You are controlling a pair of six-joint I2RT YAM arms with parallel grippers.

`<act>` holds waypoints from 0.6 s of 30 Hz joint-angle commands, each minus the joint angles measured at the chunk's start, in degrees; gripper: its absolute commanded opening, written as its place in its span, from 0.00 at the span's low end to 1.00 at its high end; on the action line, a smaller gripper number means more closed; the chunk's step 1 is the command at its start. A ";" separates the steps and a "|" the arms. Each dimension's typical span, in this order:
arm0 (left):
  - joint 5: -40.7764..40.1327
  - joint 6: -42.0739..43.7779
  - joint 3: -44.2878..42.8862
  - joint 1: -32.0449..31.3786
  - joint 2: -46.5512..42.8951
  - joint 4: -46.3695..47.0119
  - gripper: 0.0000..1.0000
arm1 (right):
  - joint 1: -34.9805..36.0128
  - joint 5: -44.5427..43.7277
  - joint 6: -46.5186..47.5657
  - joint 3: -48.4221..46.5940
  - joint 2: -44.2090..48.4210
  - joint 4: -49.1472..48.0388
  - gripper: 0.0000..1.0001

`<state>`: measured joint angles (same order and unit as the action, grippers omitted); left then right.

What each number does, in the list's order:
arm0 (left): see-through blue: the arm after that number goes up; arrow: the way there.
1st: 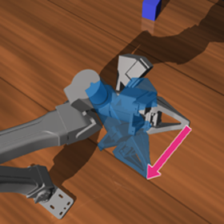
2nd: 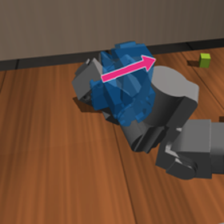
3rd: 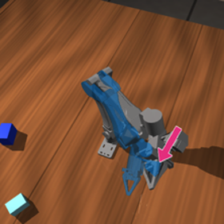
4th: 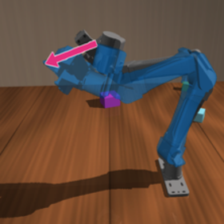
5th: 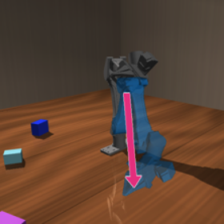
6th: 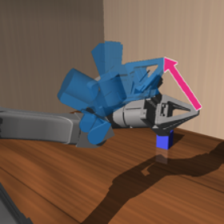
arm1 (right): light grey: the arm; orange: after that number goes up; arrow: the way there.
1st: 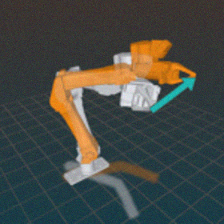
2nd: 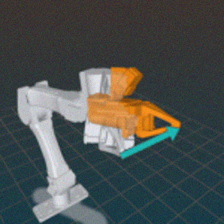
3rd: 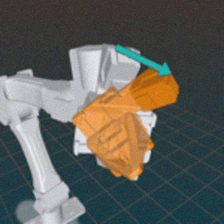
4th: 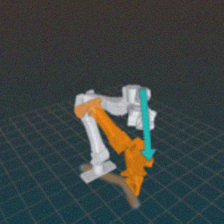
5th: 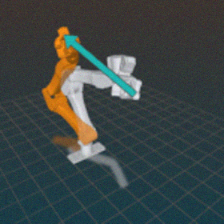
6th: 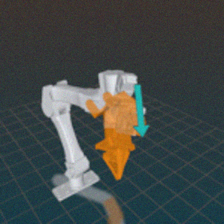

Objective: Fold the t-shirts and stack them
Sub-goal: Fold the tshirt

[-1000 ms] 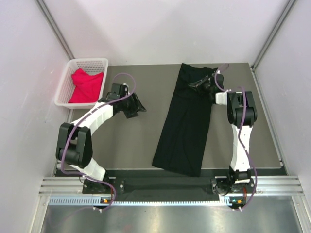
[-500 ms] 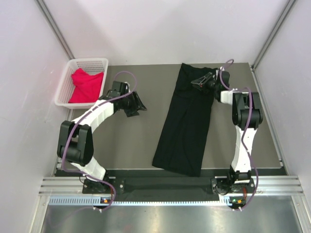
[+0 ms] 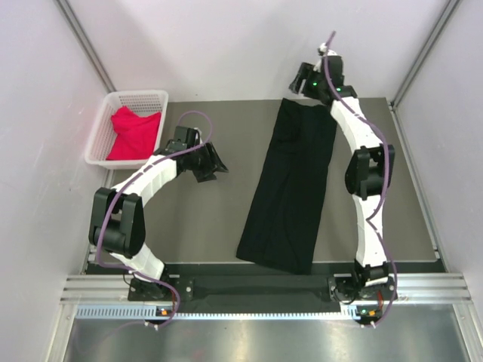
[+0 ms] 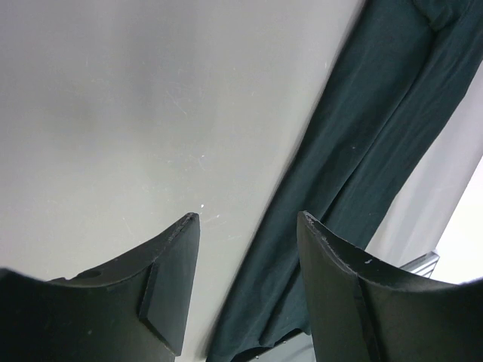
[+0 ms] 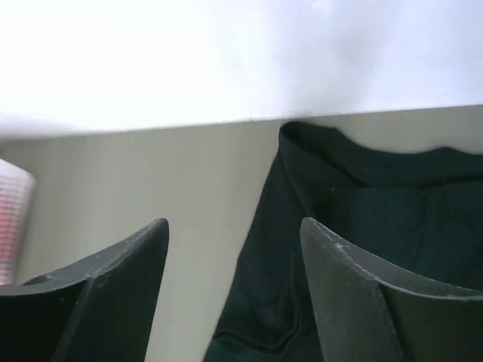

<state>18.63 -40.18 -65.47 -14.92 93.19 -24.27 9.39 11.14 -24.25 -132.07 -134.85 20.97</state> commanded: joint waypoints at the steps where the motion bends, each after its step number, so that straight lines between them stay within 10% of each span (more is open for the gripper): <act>1: 0.79 0.46 -0.62 0.33 -0.55 1.25 0.59 | 3.44 -9.80 8.08 -1.97 -4.11 13.48 0.69; 18: 0.53 0.46 1.93 0.33 -1.87 1.95 0.59 | 8.54 -24.40 14.76 -2.67 -9.03 9.88 0.51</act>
<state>18.63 -40.21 -64.05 -14.92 93.19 -24.03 17.26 -9.50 -11.44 -133.08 -144.57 33.28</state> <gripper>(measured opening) 0.592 0.523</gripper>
